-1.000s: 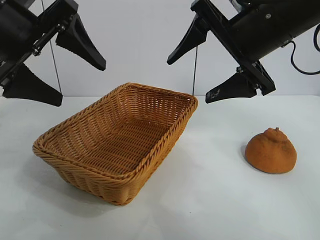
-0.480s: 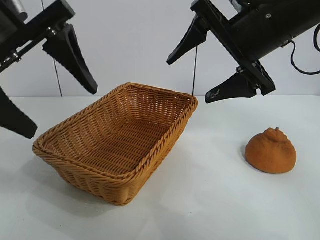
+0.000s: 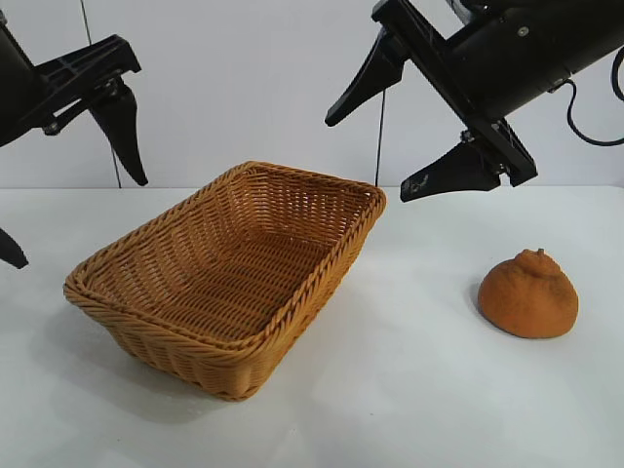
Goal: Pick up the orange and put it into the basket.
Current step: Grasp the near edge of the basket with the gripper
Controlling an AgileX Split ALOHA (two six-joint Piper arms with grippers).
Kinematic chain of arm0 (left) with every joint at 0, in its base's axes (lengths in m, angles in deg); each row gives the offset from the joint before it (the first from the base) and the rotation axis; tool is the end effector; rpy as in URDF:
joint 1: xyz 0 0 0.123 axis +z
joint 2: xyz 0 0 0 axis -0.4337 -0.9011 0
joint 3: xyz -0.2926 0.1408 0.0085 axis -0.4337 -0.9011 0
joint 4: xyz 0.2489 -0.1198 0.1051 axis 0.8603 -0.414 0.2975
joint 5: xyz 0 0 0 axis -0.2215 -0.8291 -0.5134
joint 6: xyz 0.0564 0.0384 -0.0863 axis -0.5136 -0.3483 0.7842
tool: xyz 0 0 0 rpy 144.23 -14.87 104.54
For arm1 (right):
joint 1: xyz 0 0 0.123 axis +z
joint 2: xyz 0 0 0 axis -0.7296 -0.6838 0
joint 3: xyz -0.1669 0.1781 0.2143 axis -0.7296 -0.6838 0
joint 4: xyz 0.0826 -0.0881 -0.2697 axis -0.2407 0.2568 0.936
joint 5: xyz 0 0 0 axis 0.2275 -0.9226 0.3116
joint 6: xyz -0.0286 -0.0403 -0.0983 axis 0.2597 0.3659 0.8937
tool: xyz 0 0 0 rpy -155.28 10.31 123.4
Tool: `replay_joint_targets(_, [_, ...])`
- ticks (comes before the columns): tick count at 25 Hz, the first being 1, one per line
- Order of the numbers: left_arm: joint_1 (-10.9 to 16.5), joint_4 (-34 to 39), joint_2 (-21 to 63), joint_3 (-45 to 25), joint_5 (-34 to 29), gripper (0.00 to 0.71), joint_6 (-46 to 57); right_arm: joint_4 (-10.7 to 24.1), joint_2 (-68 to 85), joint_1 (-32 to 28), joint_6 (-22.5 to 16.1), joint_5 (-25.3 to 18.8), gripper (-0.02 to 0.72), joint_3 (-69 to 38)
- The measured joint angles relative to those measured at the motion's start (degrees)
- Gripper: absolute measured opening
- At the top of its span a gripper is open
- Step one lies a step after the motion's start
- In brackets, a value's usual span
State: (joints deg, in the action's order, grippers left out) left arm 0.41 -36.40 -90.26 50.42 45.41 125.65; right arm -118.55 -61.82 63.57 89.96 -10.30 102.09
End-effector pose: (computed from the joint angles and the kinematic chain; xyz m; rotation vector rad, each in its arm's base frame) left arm 0.3040 -0.1490 0.2531 -1.0551 2.6065 -0.5337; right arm 0.3608 0.1699 0.2363 0.0226 2.6063 1.0175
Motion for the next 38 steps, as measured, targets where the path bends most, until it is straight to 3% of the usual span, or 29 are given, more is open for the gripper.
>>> replay_joint_targets(4, [-0.42, -0.41, 0.0, 0.0, -0.17, 0.644, 3.63, 0.0, 0.0, 0.0, 0.0, 0.0, 0.609, 0.0])
replay_joint_targets(11, [-3.59, 0.11, -1.72, 0.0, 0.09, 0.644, 9.62, 0.0, 0.0, 0.0, 0.0, -0.05, 0.609, 0.0])
replay_joint_targets(26, [-3.59, 0.91, -21.37, 0.0, 7.6, 0.644, 10.21, -0.04, 0.0, 0.0, 0.0, -0.19, 0.609, 0.0])
replay_joint_targets(33, [-3.59, 0.91, -22.22, 0.05, 11.35, 0.643, 10.21, -0.04, 0.0, 0.0, 0.0, -0.21, 0.609, 0.0])
replay_joint_targets(38, [-3.59, 0.91, -22.92, 0.05, 11.97, 0.569, 10.21, -0.04, 0.0, 0.0, 0.0, -0.35, 0.609, 0.0])
